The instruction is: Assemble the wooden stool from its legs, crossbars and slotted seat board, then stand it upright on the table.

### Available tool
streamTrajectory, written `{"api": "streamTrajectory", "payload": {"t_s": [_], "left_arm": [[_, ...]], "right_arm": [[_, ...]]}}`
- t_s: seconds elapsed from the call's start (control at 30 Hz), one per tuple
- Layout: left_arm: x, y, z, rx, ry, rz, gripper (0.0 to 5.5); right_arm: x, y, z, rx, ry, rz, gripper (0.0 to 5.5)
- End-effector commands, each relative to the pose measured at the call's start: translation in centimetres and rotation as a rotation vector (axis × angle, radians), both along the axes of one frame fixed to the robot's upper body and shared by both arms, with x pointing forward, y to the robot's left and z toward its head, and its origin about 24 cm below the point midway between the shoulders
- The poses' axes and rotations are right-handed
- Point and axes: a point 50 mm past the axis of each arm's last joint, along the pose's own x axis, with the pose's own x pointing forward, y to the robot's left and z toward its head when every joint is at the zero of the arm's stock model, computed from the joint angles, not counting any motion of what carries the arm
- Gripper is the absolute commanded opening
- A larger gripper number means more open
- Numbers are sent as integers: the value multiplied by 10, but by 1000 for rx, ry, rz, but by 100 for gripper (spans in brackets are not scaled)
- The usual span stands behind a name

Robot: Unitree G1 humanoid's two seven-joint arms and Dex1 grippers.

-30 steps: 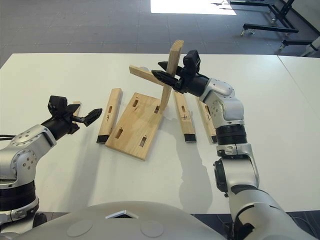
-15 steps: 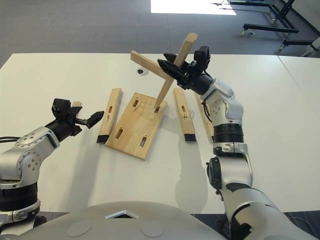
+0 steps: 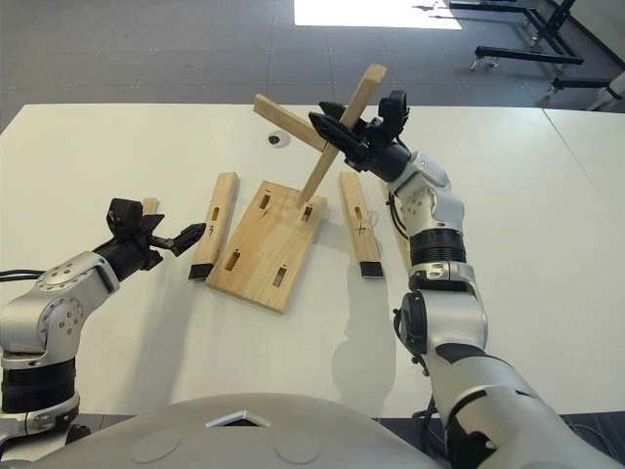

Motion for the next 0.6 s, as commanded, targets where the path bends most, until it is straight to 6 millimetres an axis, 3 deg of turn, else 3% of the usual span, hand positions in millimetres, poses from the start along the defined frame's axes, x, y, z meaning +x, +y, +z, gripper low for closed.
{"api": "streamTrajectory", "payload": {"t_s": [0.03,0.6], "left_arm": [[-2,-3,-1,5,1,-4,540],[-3,-6,-3,2,7,-12,540]], "right_arm": [[2,-2,8,-3,-24,12,205],[-6,-13,-18,-36,36,-30,205]]}}
